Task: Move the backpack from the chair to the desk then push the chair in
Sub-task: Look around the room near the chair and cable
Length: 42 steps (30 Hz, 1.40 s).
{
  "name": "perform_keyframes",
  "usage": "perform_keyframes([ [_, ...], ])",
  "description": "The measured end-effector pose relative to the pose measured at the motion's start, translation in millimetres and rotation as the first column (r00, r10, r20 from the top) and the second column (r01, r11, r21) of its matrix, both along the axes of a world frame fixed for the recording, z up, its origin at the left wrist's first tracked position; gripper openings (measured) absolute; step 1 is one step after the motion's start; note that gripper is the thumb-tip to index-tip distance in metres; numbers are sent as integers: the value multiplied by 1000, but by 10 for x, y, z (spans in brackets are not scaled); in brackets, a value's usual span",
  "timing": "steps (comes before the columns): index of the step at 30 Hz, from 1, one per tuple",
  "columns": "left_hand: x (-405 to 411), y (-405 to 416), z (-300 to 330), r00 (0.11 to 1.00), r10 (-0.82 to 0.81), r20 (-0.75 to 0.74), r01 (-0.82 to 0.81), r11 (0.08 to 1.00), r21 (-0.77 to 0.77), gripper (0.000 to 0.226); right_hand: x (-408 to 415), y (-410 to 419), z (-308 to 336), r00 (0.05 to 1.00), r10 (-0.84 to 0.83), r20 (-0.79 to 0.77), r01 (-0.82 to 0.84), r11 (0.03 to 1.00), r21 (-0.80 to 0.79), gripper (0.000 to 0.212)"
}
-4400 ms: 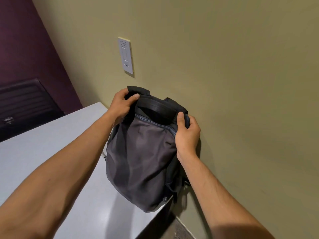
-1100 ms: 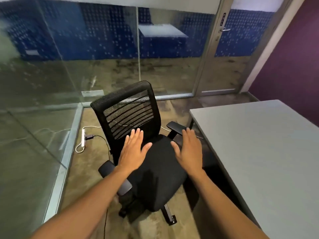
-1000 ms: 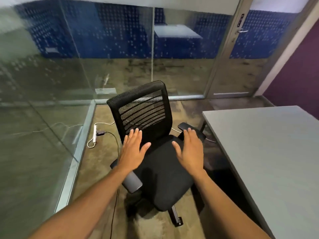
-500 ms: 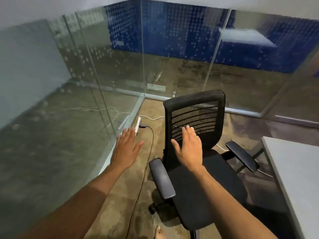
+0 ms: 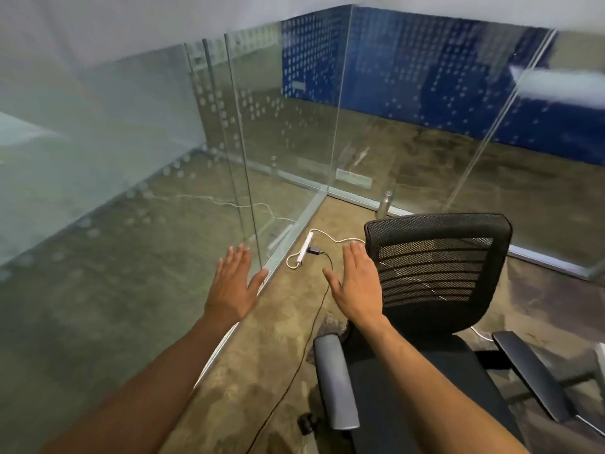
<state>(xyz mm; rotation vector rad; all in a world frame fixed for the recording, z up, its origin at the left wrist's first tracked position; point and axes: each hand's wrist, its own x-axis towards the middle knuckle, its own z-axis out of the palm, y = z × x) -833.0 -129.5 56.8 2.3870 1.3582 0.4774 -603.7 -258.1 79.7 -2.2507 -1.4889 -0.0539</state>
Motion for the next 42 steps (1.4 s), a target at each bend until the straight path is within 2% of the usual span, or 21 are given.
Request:
perform_keyframes([
  [6, 23, 290, -64, 998, -4, 67, 4, 1000, -1, 71, -7, 442, -119, 1000, 5, -25, -5, 1000, -5, 71],
  [23, 222, 2317, -92, 979, -205, -10, 206, 978, 31, 94, -53, 2168, -193, 980, -195, -28, 194, 981, -31, 77],
  [27, 326, 2647, -88, 971, -240, -9, 240, 970, 42, 92, -45, 2356, -208, 973, -231, 1, 231, 971, -57, 76],
  [34, 658, 3008, -74, 945, -319, -70, 324, 943, 78, 75, 199, 2589, -236, 953, -302, 32, 303, 951, -60, 77],
  [42, 1208, 3463, -106, 931, -355, -84, 361, 930, 74, 84, 661, 3018, -373, 937, -350, -3, 348, 934, -81, 76],
])
